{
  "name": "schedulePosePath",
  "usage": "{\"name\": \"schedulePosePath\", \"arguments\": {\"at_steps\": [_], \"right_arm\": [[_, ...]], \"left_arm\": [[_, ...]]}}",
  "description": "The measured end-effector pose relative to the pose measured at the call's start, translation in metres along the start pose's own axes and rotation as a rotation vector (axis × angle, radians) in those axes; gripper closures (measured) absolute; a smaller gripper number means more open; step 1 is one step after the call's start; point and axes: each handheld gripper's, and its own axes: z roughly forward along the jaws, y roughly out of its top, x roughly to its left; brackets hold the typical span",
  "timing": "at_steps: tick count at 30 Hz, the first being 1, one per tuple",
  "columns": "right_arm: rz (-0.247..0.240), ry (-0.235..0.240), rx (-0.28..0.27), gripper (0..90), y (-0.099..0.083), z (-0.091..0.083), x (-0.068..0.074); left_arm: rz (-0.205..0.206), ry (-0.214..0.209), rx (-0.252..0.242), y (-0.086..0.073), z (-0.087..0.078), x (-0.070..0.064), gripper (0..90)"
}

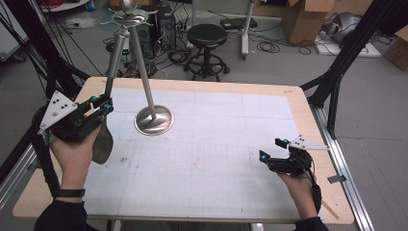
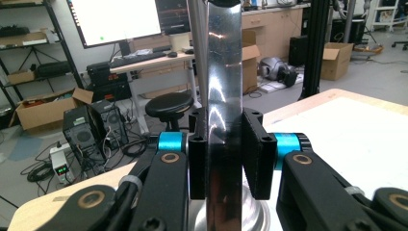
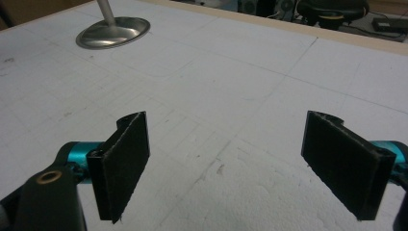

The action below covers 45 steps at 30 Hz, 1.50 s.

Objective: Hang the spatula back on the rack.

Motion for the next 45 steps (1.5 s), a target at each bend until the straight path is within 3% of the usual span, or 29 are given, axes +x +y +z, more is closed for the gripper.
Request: {"name": "schedulePosePath", "arguments": {"at_steps": [12,17,37,42,45], "right_arm": [[-0.003,0.002,0.001,16.5,0.0,0.001,0.0],[-0.006,0.0,0.001,16.5,0.0,0.001,0.0],[-0.003,0.002,0.002,16.5,0.0,0.001,-0.001],[-0.001,0.004,0.005,16.5,0.0,0.001,0.0],[-0.007,0.005,0.0,16.5,0.0,0.001,0.0]], "left_arm": [[0.006,0.047,-0.008,-0.007,0.013,0.001,74.7],[0.002,0.044,-0.015,-0.008,0.017,0.001,74.7],[0.002,0.027,0.044,-0.019,0.031,-0.004,73.4],[-0.032,0.011,0.041,-0.013,0.031,-0.004,58.2],[-0.056,-0.032,0.032,-0.012,0.027,-0.004,50.3]]}}
